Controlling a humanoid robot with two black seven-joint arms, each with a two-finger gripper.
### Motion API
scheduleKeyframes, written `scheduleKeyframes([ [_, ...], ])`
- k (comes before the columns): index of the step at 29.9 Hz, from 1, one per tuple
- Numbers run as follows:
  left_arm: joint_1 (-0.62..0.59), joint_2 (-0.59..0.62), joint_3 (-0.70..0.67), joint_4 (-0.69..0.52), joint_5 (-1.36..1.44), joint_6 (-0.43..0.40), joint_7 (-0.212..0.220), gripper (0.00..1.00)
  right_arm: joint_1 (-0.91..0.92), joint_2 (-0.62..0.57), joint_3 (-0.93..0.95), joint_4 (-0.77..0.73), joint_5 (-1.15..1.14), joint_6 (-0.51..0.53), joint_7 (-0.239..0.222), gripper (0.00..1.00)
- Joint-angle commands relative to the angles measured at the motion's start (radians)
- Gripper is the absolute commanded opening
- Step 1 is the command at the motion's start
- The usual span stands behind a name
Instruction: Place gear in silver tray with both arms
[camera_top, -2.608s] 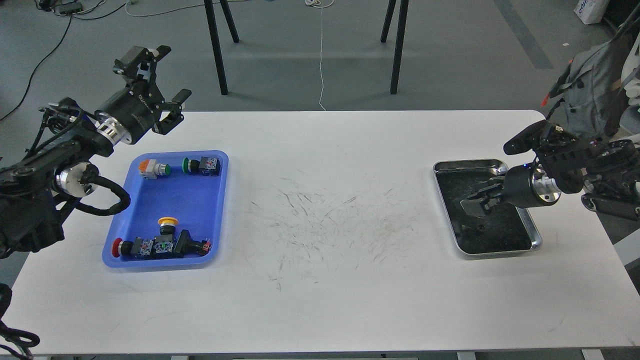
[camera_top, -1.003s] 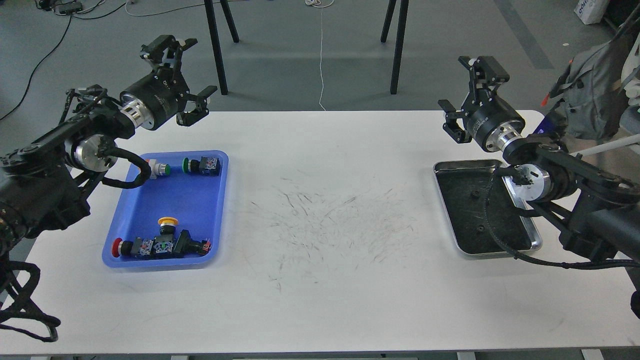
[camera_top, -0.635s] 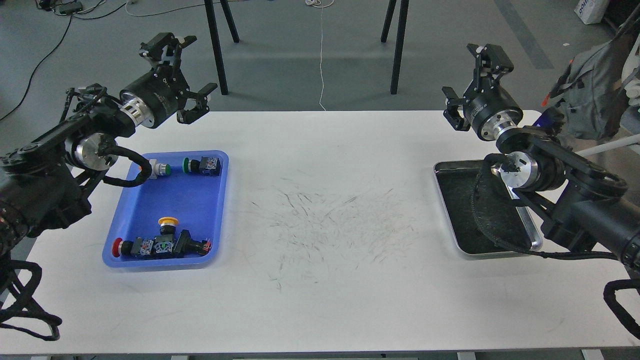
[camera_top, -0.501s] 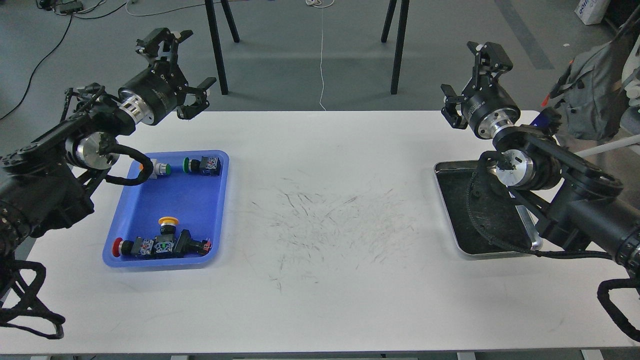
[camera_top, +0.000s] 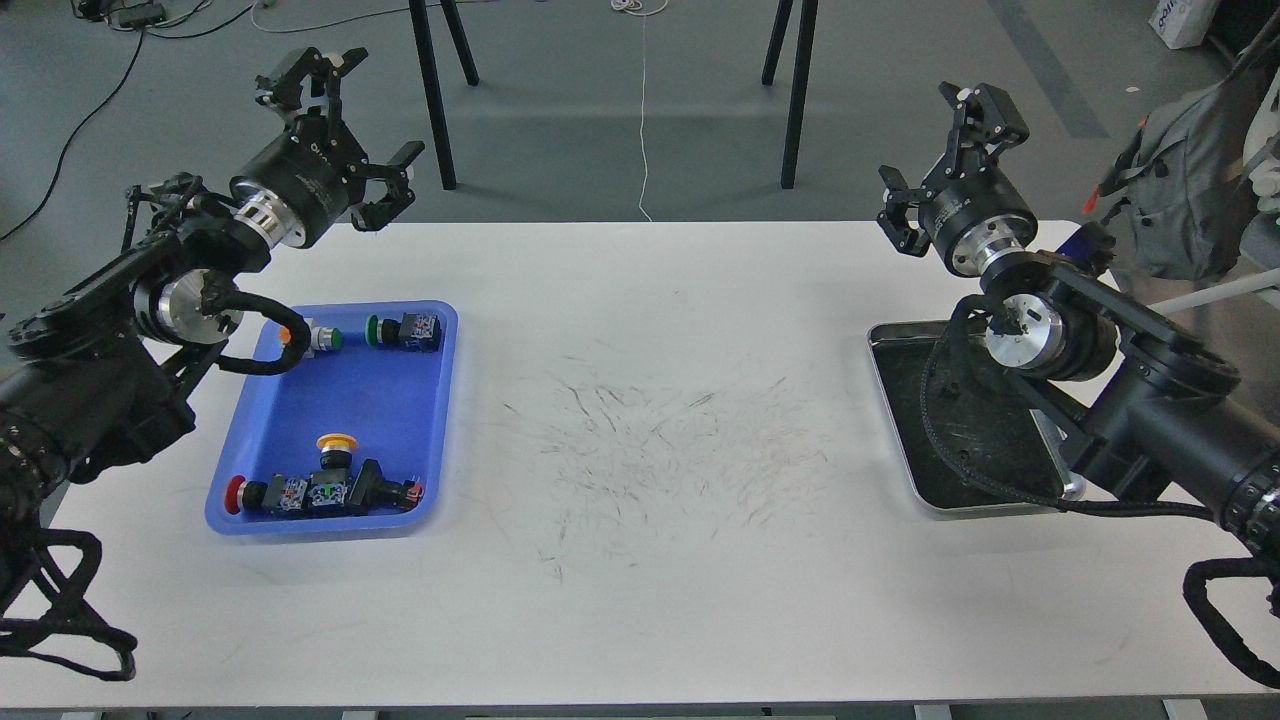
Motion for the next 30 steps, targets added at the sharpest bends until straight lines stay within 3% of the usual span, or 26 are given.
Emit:
scheduleKeyframes([
  [1, 0.018, -0.007, 0.011, 0.006, 0.012, 0.008, 0.0, 1.0, -0.006, 0.0, -0.004, 0.0, 0.0, -0.002, 0.0, 0.99],
  [9, 0.018, -0.006, 0.011, 0.03, 0.005, 0.01, 0.009, 1.0, -0.012, 0.003, -0.007, -0.002, 0.0, -0.002, 0.0, 0.99],
  [14, 0.006, -0.02, 0.019, 0.105, 0.013, 0.025, 0.009, 1.0, -0.01, 0.005, -0.007, -0.002, 0.0, -0.002, 0.002, 0.99],
  [19, 0.007, -0.032, 0.023, 0.096, 0.007, -0.017, 0.013, 1.0, -0.012, 0.003, -0.007, 0.0, -0.001, -0.002, 0.002, 0.99],
  [30, 0.001, -0.043, 0.019, 0.096, 0.003, -0.017, -0.005, 1.0, -0.021, 0.003, 0.001, -0.002, -0.001, 0.0, 0.007, 0.99],
])
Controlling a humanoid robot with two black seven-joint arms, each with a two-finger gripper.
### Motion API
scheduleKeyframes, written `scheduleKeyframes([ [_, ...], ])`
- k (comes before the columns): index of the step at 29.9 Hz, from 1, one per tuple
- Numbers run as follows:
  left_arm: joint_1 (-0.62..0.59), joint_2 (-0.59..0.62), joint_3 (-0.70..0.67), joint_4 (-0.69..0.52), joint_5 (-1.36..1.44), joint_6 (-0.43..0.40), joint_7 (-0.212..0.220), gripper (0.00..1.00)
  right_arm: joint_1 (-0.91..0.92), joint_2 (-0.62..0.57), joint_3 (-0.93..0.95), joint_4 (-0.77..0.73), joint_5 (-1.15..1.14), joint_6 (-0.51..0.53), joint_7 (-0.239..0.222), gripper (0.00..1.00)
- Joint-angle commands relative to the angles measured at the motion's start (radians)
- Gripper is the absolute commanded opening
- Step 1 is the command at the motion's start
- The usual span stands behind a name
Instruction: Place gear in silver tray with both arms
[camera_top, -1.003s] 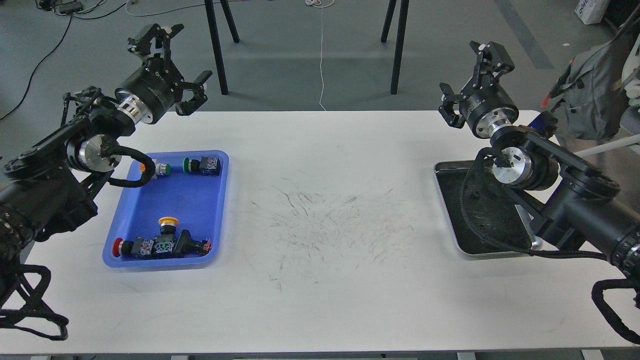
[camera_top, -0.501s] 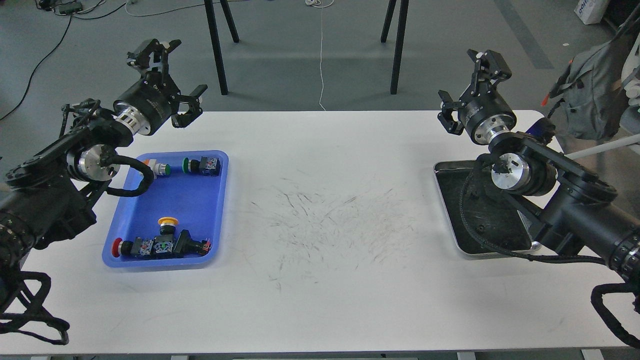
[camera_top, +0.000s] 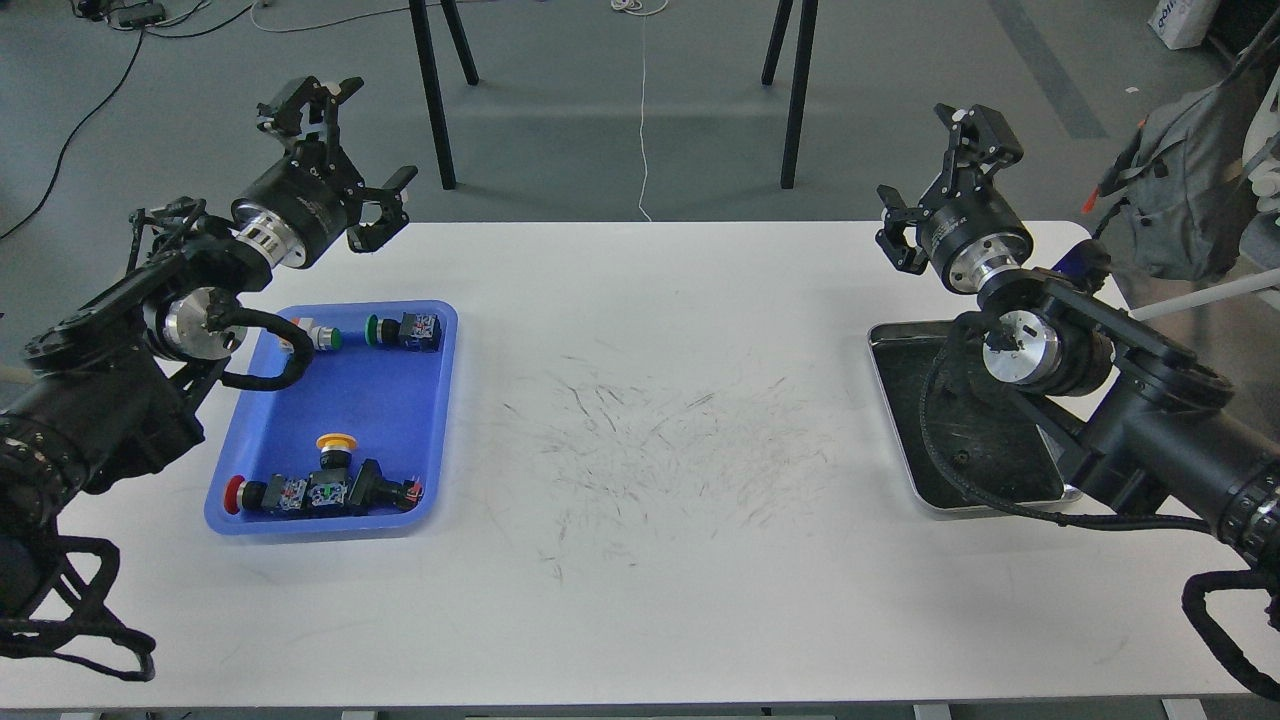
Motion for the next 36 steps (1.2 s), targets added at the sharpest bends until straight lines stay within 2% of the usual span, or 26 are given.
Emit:
scheduleKeyframes([
  [1, 0.0, -0.001, 0.006, 0.003, 0.002, 0.0, -0.003, 1.0, -0.001, 0.0, 0.006, 0.0, 0.0, 0.003, 0.004, 0.99],
  [16, 0.015, 0.007, 0.001, -0.005, 0.009, 0.0, -0.043, 1.0, 0.001, 0.0, 0.013, -0.002, -0.003, 0.011, 0.014, 0.99],
  [20, 0.024, 0.025, 0.01, -0.043, 0.016, 0.0, -0.08, 1.0, -0.001, 0.0, 0.013, -0.002, -0.005, 0.011, 0.014, 0.99],
  [23, 0.028, 0.028, 0.012, -0.048, 0.028, 0.0, -0.085, 1.0, -0.001, 0.002, 0.013, -0.002, -0.005, 0.011, 0.014, 0.99],
  [30, 0.08, 0.077, 0.012, -0.163, 0.035, 0.0, -0.088, 1.0, -0.001, 0.0, 0.013, -0.002, -0.005, 0.011, 0.014, 0.99],
  [36, 0.081, 0.086, 0.006, -0.162, 0.044, 0.0, -0.089, 1.0, -0.001, 0.002, 0.015, -0.002, -0.005, 0.011, 0.014, 0.99],
])
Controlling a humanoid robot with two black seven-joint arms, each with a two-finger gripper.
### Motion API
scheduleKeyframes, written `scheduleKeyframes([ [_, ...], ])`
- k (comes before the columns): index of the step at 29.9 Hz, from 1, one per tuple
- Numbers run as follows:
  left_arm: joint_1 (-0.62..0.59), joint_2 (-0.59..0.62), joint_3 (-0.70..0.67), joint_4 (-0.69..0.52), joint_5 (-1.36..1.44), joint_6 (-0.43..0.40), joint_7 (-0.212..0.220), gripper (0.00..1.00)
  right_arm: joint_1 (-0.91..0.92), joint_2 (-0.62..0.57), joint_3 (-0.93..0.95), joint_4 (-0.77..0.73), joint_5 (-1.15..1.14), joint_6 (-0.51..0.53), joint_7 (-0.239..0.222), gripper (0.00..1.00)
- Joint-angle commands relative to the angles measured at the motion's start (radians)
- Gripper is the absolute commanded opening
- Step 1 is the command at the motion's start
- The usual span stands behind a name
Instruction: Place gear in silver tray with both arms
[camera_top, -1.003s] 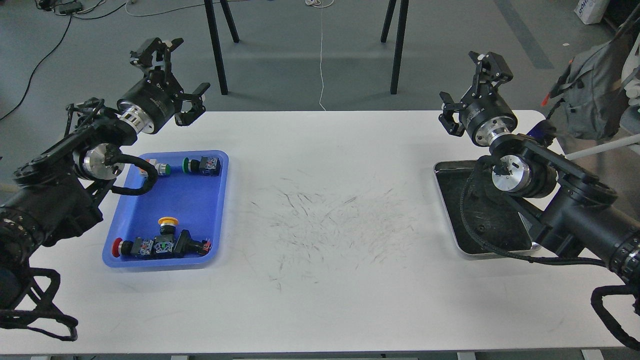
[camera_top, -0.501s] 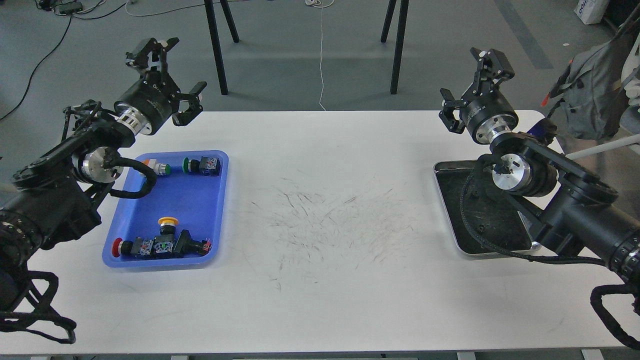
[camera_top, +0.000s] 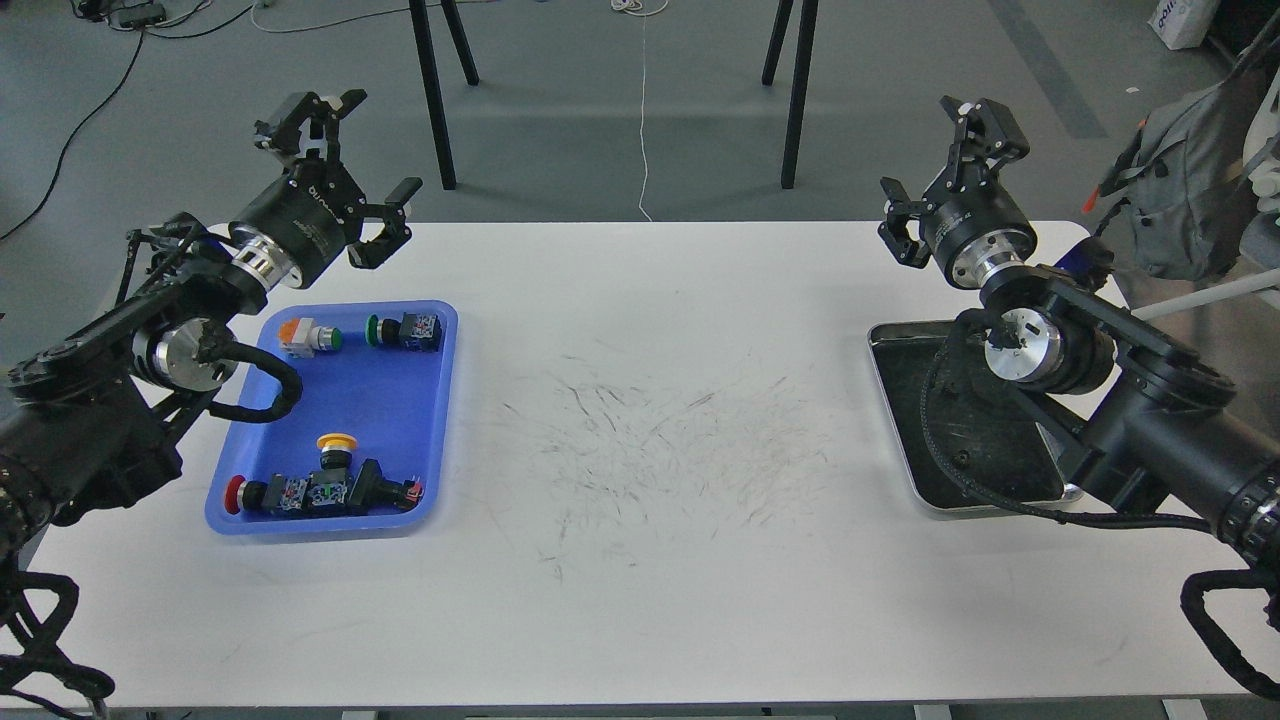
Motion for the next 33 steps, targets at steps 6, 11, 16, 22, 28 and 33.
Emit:
scheduleKeyframes([
  [6, 0.001, 0.003, -0.007, 0.0, 0.001, 0.0, -0.001, 1.0, 0.0, 0.001, 0.0, 0.0, 0.0, -0.001, 0.0, 0.99],
  [11, 0.003, 0.001, -0.007, 0.0, 0.001, 0.0, -0.001, 1.0, 0.0, 0.001, 0.0, 0.0, 0.0, -0.003, 0.0, 0.99],
  [16, 0.003, 0.001, -0.008, 0.0, 0.001, 0.0, -0.002, 1.0, -0.001, 0.001, 0.0, -0.001, 0.0, -0.003, 0.0, 0.99],
  [22, 0.003, 0.0, -0.008, 0.0, 0.001, 0.0, -0.002, 1.0, 0.0, -0.001, 0.0, -0.001, 0.0, -0.001, 0.0, 0.99],
  [28, 0.003, -0.002, -0.01, 0.0, 0.001, 0.0, -0.002, 1.0, 0.0, -0.001, 0.0, -0.001, 0.0, -0.001, 0.0, 0.99],
  [33, 0.003, 0.0, -0.01, 0.0, 0.001, 0.0, -0.002, 1.0, 0.0, 0.001, -0.003, -0.001, -0.004, -0.007, -0.002, 0.99],
])
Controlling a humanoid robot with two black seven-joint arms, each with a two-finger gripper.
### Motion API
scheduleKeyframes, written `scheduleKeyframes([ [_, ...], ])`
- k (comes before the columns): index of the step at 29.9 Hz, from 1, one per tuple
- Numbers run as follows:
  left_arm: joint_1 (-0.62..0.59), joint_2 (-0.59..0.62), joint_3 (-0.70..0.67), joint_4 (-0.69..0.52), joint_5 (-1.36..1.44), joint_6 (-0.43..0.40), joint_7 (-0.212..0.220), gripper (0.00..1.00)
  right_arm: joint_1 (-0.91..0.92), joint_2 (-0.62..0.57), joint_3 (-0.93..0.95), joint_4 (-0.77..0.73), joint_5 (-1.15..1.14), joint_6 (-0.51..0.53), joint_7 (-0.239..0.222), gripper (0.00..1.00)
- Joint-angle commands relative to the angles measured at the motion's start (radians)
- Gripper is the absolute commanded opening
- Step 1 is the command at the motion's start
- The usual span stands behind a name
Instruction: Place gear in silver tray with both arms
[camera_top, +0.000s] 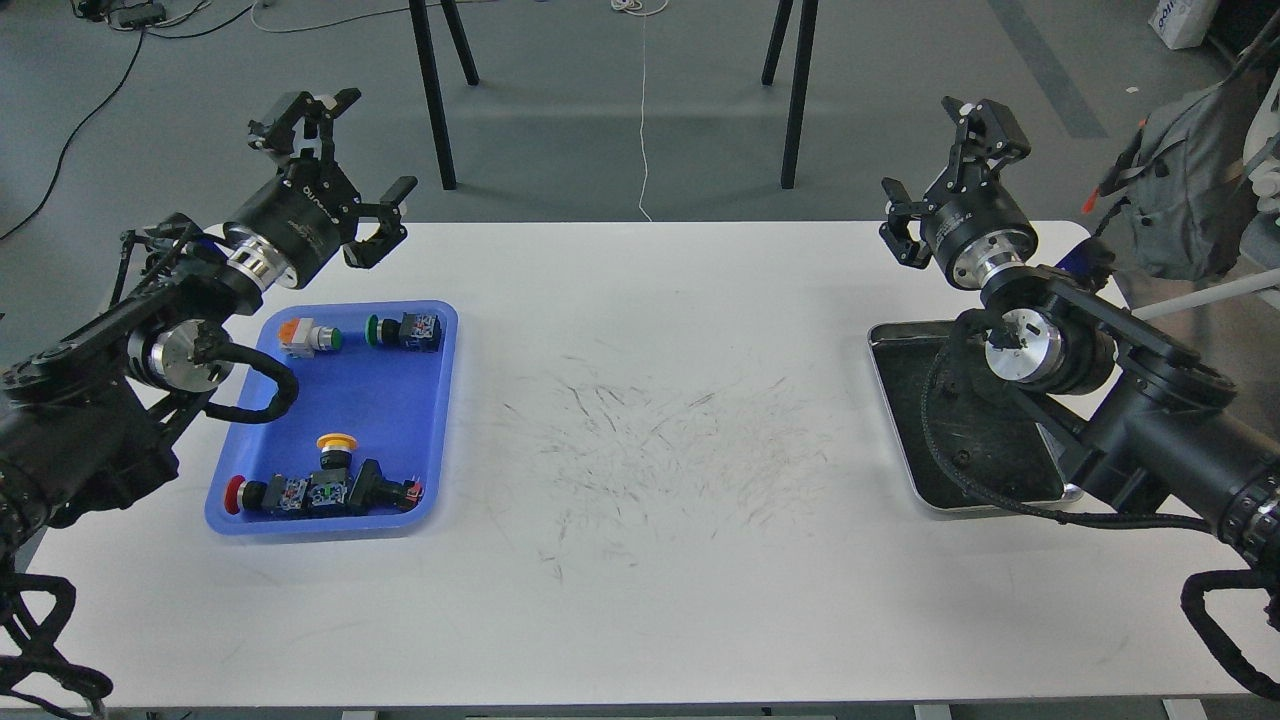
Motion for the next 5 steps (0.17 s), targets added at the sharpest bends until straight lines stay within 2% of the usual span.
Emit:
scheduleKeyframes([
  [1, 0.0, 0.0, 0.0, 0.0, 0.0, 0.0, 0.0, 1.0, 0.0, 0.001, -0.004, 0.0, -0.008, -0.006, -0.002, 0.99],
  [5, 0.0, 0.001, 0.0, 0.0, 0.0, 0.0, 0.0, 1.0, 0.002, 0.001, -0.015, 0.003, -0.017, -0.033, 0.001, 0.99],
])
